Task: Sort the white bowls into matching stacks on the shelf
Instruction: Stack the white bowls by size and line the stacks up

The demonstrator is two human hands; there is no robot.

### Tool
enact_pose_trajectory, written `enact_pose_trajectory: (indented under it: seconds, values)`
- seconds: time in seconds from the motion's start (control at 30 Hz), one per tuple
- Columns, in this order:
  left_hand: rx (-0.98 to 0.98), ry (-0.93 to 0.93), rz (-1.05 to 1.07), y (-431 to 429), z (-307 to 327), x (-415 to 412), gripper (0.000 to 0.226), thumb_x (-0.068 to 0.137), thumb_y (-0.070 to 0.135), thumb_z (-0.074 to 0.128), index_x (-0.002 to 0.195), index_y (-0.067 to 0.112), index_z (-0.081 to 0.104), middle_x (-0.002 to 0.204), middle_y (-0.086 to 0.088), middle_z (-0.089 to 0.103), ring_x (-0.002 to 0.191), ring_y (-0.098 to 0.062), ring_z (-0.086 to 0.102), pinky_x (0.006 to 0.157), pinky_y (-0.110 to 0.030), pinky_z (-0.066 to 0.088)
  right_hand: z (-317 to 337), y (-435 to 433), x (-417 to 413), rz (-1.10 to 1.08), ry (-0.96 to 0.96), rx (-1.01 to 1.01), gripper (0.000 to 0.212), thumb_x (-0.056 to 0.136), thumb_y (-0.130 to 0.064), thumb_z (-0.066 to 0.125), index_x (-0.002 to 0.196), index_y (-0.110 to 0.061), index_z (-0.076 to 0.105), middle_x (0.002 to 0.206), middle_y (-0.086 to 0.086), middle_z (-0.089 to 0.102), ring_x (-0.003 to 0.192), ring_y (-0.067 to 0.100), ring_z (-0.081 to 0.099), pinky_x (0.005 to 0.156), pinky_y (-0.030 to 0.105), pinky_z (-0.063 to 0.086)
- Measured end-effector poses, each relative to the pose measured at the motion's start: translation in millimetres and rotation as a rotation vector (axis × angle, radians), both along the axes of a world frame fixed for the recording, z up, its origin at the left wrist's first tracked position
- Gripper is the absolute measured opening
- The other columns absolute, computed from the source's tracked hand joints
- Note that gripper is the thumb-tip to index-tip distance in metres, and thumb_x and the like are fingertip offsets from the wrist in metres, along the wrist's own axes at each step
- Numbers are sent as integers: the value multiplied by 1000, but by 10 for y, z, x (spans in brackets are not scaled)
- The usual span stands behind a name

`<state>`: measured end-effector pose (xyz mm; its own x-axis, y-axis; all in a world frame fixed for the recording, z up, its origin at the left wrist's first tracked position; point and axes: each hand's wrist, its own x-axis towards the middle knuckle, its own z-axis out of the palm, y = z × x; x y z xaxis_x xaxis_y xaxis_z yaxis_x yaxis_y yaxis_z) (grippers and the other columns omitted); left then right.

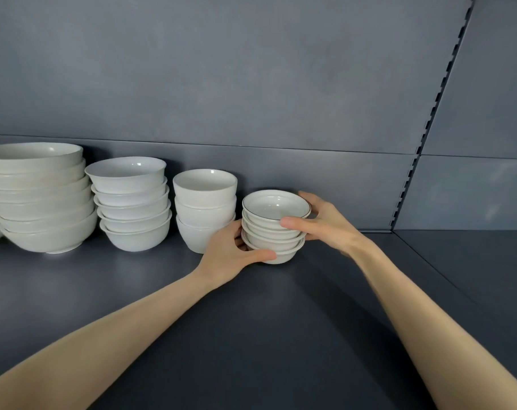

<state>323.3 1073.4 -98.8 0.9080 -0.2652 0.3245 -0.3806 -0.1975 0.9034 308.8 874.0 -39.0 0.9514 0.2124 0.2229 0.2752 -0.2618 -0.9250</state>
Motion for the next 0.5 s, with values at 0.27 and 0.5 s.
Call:
enact_pose_trajectory:
  seconds: [0.27, 0.5]
  values:
    - [-1, -29, 98, 2, -1, -30, 30, 72, 14, 82, 91, 27, 64, 90, 16, 68, 83, 9, 65, 72, -6, 48, -65, -48, 47, -17, -14, 71, 40, 81, -22, 73, 109, -40, 51, 106, -25, 60, 94, -7, 62, 75, 19, 57]
    - [24, -58, 119, -4, -9, -29, 21, 80, 11, 75, 95, 22, 64, 85, 21, 64, 77, 18, 62, 70, -1, 44, -112, -26, 96, -62, -34, 88, 31, 84, -25, 72, 102, -43, 54, 108, -22, 61, 90, -11, 63, 75, 23, 58]
